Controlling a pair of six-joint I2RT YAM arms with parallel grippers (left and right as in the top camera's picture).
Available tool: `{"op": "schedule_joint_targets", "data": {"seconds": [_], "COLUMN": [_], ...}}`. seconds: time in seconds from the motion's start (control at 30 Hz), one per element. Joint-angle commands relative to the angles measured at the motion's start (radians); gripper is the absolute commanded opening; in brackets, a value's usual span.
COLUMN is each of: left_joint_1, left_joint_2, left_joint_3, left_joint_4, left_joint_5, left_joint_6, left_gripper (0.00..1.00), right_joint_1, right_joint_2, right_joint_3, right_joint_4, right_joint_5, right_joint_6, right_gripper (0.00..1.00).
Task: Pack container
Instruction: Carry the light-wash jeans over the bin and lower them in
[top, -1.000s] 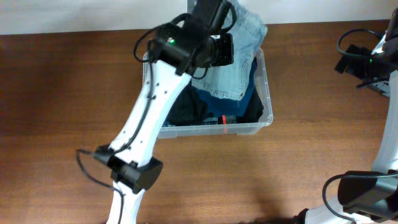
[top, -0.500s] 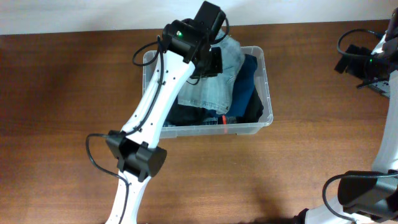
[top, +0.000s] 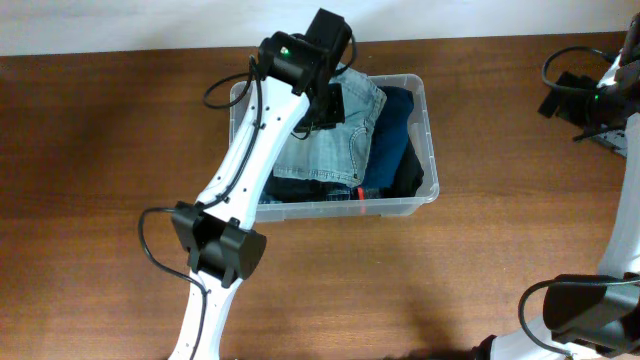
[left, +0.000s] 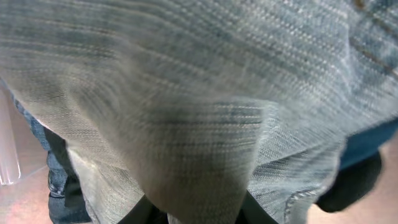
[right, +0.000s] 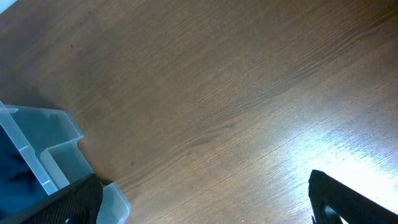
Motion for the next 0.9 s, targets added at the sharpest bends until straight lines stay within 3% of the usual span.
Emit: {"op": "schedule_joint_targets", "data": {"seconds": [0.0,0.2,0.3,0.33,0.43,0.67,0.8,0.83,0.87], "left_joint_1": [0.000,0.001,0.002,0.002,0.002,0.002,0.002,-0.001,-0.002], "left_joint_2": [-0.009,-0.009,-0.009,-0.009,-0.018,-0.071,-0.095,-0.096,-0.095], "left_joint_3": [-0.065,-0.150,-0.168,-0.170,-0.143,0.108,0.167,0.167,0.167], "left_joint_4": [-0.007,-0.006,0.010,0.018,0.048,0.051,0.037,0.029,0.017], "left_joint_5": [-0.073,-0.148,-0.149,-0.147,-0.088,-0.074,-0.074,-0.074,-0.074], "left_joint_6": [-0.005,-0.005,-0.001,0.000,0.050,0.052,0.106,0.114,0.115], "left_gripper": [0.05,0.10,0.39,0.43,0.51,0.72,0.72,0.64,0.41], "right_joint_1": [-0.003,-0.003,-0.003,-0.003,-0.003,-0.003,-0.003,-0.003,-0.003], "right_joint_2": [0.001,0.001,0.001,0.001,0.001,0.001,0.001,0.001,0.001], "right_joint_3": [-0.003,-0.003,-0.003,-0.003,-0.003,-0.003,-0.003,-0.003,-0.003], "right_joint_4": [0.001,0.001,0.001,0.001,0.001,0.001,0.001,0.001,0.001], "right_joint_5": [0.012,0.012,0.012,0.012,0.012,0.012,0.012,0.012,0.012], "right_joint_6": [0.001,0.001,0.001,0.001,0.001,0.001,0.001,0.001,0.001], "right_gripper": [0.98,0.99,0.99,0.98,0.99,0.98,0.98,0.98,0.98]}}
